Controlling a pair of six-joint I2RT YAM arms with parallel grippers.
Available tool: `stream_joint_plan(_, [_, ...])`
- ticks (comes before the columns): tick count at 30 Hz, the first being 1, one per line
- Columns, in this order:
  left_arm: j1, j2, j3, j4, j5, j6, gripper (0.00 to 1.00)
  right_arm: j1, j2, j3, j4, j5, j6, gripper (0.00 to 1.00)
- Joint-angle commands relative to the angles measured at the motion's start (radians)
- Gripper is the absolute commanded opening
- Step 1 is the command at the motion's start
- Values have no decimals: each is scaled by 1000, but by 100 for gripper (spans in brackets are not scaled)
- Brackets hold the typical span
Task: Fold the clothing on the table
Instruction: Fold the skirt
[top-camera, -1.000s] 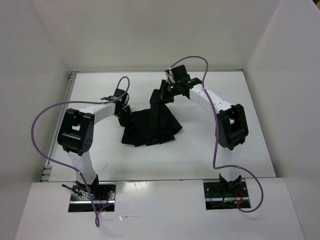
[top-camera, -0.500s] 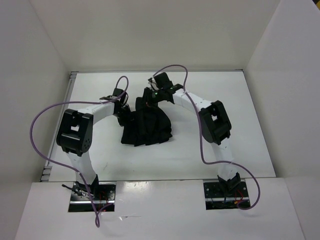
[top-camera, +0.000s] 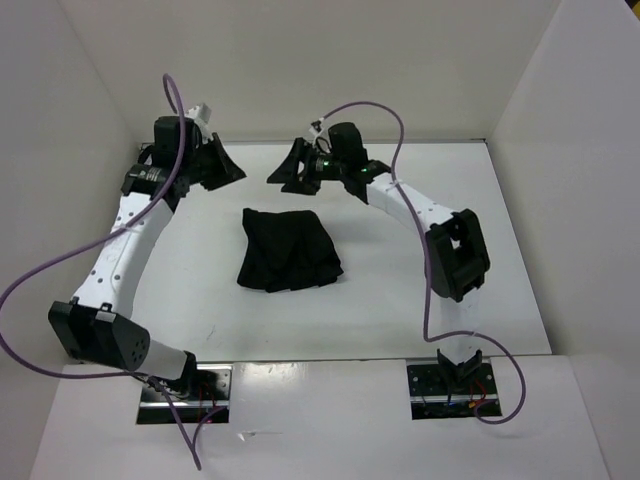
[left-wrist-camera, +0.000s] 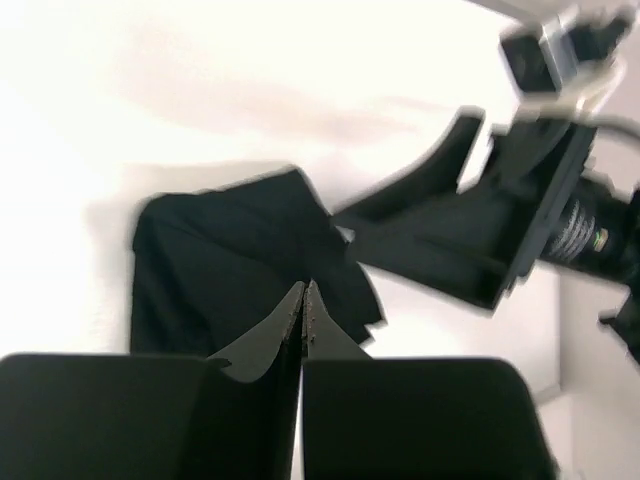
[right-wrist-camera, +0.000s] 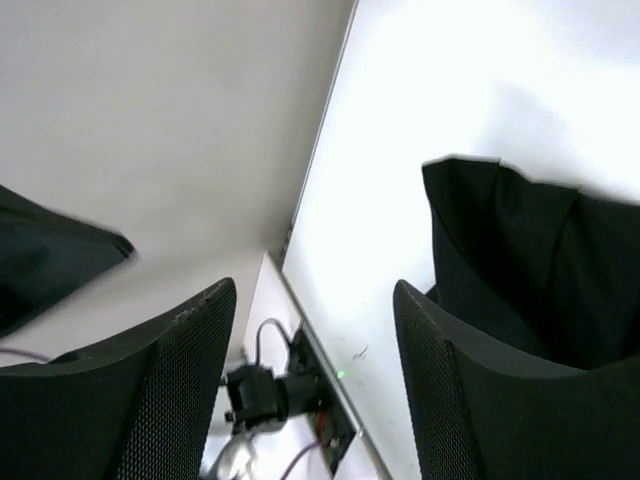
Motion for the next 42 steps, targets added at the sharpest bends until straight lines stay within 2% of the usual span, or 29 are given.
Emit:
stream_joint_plan(1, [-4, 47, -79, 63, 284, 19, 2, -20, -108, 50, -111, 142, -100, 69])
stream_joint_plan(2, [-4, 58, -144, 113, 343, 10, 2, -32, -120, 40, -149, 169, -100, 67])
stream_joint_plan(5, [5, 157, -201, 283, 526, -54, 0, -43, -174, -57, -175, 309, -109, 61])
stream_joint_plan(8, [5, 305, -200, 414, 655, -119, 0, -43, -197, -118, -185, 374, -109, 48])
stream_joint_plan(9, [-9, 340, -183, 431, 656, -119, 0, -43, -197, -119, -204, 374, -119, 34])
stream_joint_plan(11, [-30, 418, -99, 422, 633, -128, 0, -43, -188, -131, -227, 362, -119, 18])
stream_joint_plan(13, [-50, 457, -52, 397, 546, -119, 0, -43, -142, -131, -279, 352, -119, 0])
stream_joint_plan(16, [-51, 481, -26, 365, 460, -130, 0, -43, -68, -149, -321, 316, -128, 0])
stream_joint_plan(20, [-51, 508, -6, 231, 377, -64, 0, -34, -21, -204, -347, 325, -128, 0])
stream_joint_plan(26, [-31, 463, -147, 152, 287, -13, 0, -34, 35, -226, -392, 305, -159, 0])
stream_joint_plan(31, [-21, 443, -184, 49, 190, 39, 0, -34, 71, -247, -412, 296, -168, 0])
stream_joint_plan(36, [-21, 334, -242, -28, 181, 76, 0, -34, 81, -267, -421, 296, -188, 0])
stream_joint_plan(42, [-12, 172, -284, -172, 9, 85, 0, -34, 81, -267, -432, 325, -197, 0])
